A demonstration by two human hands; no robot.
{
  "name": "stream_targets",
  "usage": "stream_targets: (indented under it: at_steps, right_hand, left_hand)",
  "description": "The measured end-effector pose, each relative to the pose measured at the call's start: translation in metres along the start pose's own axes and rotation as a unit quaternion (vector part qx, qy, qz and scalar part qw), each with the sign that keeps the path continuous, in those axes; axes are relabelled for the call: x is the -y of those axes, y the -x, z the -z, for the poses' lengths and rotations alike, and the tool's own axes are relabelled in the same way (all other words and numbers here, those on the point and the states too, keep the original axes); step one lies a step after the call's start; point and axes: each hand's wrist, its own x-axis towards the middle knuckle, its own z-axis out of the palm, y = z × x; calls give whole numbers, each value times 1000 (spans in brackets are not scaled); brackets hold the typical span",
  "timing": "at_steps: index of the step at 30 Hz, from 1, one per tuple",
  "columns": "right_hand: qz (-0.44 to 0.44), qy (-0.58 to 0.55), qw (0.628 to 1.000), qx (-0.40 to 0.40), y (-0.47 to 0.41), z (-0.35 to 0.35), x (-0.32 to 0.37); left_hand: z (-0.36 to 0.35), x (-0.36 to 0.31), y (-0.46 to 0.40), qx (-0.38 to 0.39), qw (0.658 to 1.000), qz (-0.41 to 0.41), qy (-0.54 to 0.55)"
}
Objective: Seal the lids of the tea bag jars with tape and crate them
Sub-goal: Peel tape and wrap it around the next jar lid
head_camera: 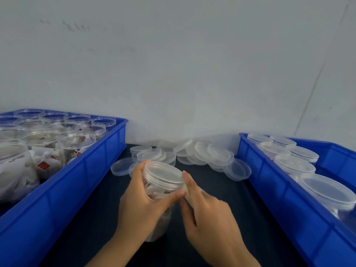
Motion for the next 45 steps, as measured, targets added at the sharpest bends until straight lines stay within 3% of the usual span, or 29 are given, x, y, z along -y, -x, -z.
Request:
stream_targets:
  at_steps: [5,11,22,29,45]
  right_hand:
    - [10,-18,1000,7,-1,7,2]
    - [-80,-135,987,35,-4,9,2]
    - [-48,-4,998,39,-11,24,-18]
    - [-24,19,999,44,-11,30,-15]
    - [-16,35,999,13,-7,23,-12]
  left_hand:
    - [4,5,-6,-3,999,21,47]
    - [9,9,-13,-5,995,45,90]
    - [8,11,-12,32,989,28,139]
    - [10,11,-13,120,968,65,211]
    - [12,17,-16,155,957,95,227]
